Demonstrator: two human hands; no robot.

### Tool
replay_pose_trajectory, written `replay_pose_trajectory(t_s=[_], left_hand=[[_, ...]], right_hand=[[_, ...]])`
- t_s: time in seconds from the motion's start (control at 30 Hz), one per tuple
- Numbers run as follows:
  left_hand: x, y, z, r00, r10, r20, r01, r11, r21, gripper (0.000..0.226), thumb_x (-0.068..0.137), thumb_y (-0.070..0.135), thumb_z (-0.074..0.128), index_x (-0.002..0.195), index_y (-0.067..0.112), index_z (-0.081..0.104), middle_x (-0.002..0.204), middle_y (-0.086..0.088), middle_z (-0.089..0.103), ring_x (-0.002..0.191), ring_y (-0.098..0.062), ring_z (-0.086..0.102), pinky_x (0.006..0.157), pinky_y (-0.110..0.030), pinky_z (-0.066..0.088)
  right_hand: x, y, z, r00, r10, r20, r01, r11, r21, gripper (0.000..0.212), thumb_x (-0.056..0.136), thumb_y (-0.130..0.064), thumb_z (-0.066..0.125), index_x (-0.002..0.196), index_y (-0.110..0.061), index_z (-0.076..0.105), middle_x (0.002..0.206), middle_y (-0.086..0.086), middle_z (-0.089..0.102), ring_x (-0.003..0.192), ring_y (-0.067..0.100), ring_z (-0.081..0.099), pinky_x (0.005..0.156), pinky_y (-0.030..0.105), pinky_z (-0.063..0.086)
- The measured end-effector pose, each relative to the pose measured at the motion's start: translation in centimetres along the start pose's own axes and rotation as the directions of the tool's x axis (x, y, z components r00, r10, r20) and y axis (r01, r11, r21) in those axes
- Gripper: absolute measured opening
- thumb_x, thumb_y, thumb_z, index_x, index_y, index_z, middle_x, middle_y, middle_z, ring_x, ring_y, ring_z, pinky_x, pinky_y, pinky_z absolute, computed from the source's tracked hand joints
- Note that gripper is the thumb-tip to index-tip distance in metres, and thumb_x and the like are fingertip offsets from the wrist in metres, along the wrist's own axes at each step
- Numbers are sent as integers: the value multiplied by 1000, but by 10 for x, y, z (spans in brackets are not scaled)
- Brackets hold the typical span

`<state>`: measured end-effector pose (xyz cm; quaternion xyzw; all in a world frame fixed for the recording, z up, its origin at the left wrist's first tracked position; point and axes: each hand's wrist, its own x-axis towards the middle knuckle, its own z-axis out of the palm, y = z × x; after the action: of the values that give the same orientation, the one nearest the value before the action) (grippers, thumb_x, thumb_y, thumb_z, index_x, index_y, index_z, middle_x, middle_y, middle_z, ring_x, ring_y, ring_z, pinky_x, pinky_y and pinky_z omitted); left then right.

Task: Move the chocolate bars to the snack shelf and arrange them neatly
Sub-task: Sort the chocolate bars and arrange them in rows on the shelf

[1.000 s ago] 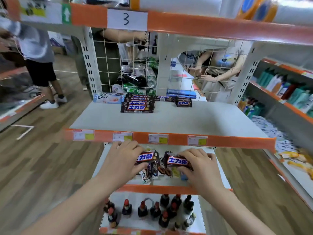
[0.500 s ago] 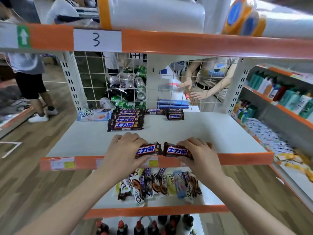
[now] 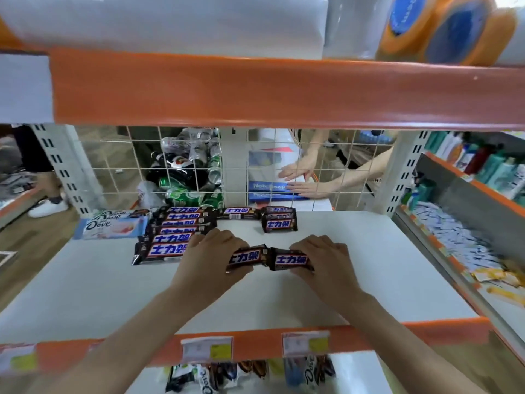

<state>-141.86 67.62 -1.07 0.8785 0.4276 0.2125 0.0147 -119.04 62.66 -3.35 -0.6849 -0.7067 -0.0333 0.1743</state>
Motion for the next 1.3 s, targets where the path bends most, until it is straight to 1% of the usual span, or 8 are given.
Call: replay_pose_trajectory(t_s=[0.3,0.4,0.5,0.8,0.97,1.1,1.17,1.3], left_hand=[[21,-5,18,999,-44,-4,44,999,-31,35,82,52,58,113,35,60,100,18,56,98,-5,48,87,-23,31],[27,-8,20,998,-56,-1,56,997,-45,34,82,51,58,112,34,60,100,18,56,98,-5,48,87,-24,30],[34,-11,21,998,-69,-13,68,996,-63,33,81,50,60,110,34,62,100,16,58,98,-6,50,89,-27,33],[36,-15,31,997,-72,1,72,995,-75,36,81,51,60,112,34,61,100,17,57,99,-6,47,89,-28,33],[48,-11,39,999,-51,-9,50,995,-85,34,79,50,62,109,34,62,99,17,58,100,-6,48,87,-24,27],[63,-2,51,1000,-31,2,31,996,-82,37,79,53,61,111,34,62,101,18,58,101,-6,50,94,-30,32],[74,3,57,999,-33,15,34,998,-56,40,80,56,58,114,35,59,107,17,57,106,-6,49,97,-31,31],[92,7,67,998,-10,55,9,1000,21,43,80,58,56,117,36,57,112,15,56,108,-8,47,93,-32,29]], right_hand=[[69,15,23,1000,-4,-15,3,998,-58,39,86,-37,58,124,-31,50,123,-10,51,117,15,41,91,35,30],[85,17,28,999,0,-32,-1,999,-36,40,85,-36,60,124,-30,51,122,-9,52,117,16,41,90,35,29],[95,22,31,1000,14,-1,-14,1000,-16,44,84,-39,63,125,-30,52,120,-9,53,116,16,42,91,35,29],[98,29,35,998,24,50,-25,1000,6,45,82,-41,65,124,-30,52,121,-8,53,114,16,43,91,35,29],[91,32,24,999,45,-26,-43,997,58,42,83,-41,65,121,-30,55,117,-8,56,111,16,46,91,36,31],[78,44,15,999,43,-30,-41,998,39,41,84,-36,65,123,-30,53,118,-8,56,112,15,48,90,36,33],[72,51,14,999,36,-19,-36,999,23,43,84,-34,66,124,-32,52,120,-9,56,114,15,48,90,35,34],[67,61,13,997,72,-17,-72,997,11,44,83,-33,68,123,-33,52,125,-10,54,117,13,47,92,34,32]])
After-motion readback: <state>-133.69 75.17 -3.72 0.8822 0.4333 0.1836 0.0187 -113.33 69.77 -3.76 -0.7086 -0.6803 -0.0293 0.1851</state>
